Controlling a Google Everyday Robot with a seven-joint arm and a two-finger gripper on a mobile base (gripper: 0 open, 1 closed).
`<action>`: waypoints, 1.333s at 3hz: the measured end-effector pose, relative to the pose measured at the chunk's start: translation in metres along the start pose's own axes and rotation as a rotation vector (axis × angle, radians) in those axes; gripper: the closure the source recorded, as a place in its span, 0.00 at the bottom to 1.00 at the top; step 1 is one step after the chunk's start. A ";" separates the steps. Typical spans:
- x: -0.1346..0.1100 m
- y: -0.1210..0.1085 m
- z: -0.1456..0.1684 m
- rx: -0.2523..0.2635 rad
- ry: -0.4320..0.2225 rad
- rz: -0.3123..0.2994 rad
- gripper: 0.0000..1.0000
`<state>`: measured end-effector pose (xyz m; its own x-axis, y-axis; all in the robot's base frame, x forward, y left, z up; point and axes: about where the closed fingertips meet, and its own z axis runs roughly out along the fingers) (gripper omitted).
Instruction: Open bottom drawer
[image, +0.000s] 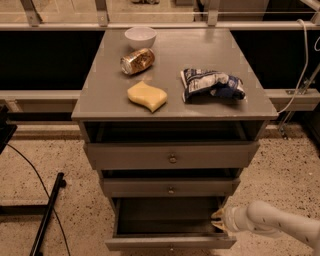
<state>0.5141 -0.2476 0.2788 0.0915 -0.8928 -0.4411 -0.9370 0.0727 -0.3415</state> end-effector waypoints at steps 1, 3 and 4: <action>-0.014 0.059 -0.050 -0.055 -0.004 0.010 0.65; -0.028 0.097 -0.048 -0.137 -0.031 0.021 0.19; -0.055 0.113 -0.113 -0.132 -0.053 0.032 0.28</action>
Offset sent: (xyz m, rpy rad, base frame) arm -0.0624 -0.0065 0.0266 0.0004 0.0415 0.0121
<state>0.3652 -0.2399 0.3581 0.0749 -0.8660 -0.4945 -0.9756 0.0390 -0.2163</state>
